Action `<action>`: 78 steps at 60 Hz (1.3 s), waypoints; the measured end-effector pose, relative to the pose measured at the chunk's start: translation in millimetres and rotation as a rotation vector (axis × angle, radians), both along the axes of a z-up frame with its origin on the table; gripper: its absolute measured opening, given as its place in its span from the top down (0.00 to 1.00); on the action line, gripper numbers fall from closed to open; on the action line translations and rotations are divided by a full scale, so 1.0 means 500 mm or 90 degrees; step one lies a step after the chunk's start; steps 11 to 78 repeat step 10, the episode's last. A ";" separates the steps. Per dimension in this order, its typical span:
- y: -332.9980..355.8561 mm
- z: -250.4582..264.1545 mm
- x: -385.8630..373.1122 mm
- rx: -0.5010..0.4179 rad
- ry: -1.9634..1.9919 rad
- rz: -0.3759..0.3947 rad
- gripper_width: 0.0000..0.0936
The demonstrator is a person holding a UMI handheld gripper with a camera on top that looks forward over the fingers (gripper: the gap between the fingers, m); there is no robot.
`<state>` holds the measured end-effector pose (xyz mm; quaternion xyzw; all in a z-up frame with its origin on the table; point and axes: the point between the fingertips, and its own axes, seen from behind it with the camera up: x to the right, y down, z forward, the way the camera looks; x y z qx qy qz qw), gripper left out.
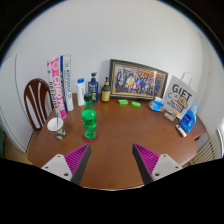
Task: Pour water
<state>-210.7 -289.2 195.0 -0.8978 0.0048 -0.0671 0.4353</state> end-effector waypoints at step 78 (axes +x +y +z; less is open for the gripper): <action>-0.014 -0.004 0.002 -0.003 0.005 -0.010 0.09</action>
